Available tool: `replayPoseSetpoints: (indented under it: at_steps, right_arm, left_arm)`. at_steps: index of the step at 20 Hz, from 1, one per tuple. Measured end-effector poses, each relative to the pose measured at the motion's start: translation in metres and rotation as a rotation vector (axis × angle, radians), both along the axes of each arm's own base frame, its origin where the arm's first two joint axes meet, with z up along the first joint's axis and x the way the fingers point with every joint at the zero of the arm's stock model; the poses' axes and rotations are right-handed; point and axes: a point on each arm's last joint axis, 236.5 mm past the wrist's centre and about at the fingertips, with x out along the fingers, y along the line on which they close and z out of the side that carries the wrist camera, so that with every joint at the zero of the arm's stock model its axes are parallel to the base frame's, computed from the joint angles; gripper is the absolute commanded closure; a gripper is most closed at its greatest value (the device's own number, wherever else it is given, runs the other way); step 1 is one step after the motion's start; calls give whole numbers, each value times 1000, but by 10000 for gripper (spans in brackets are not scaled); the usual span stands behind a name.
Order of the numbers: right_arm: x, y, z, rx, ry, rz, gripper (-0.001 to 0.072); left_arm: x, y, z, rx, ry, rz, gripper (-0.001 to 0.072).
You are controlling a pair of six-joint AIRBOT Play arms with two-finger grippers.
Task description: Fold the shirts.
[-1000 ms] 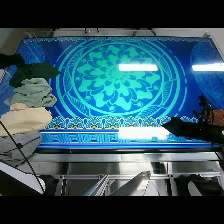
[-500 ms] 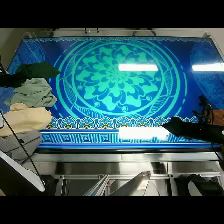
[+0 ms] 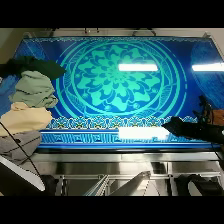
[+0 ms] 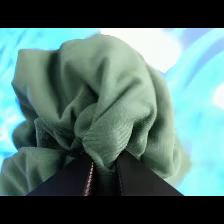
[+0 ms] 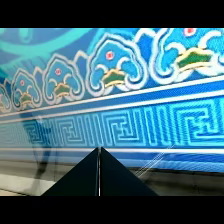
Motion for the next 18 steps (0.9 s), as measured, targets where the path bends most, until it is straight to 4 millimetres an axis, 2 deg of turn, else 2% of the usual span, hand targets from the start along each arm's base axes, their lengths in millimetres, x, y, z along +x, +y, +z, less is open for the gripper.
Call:
replayPoseSetpoints:
  at_steps: [4, 7, 9, 11, 14, 16, 18]
  right_arm:
    - [0, 0, 0, 0, 1, 0, 693]
    - [0, 0, 0, 0, 0, 0, 693]
    - [0, 0, 0, 0, 0, 0, 694]
    - [0, 0, 0, 0, 0, 0, 694]
    - [0, 0, 0, 0, 0, 0, 693]
    - [0, 0, 0, 0, 0, 0, 693]
    - [0, 0, 0, 0, 0, 0, 694]
  left_arm:
    - [-13, -37, 77, -47, -103, -100, 674]
    - [-31, -62, 122, -47, -138, -183, 675]
    - [-47, -90, 150, -56, -153, -268, 675]
    - [-66, -131, 175, -94, -163, -394, 675]
    - [-106, -213, 220, -167, -194, -637, 675]
    - [-130, -262, 232, -193, -172, -775, 674]
    - [-152, -312, 236, -220, -138, -904, 672]
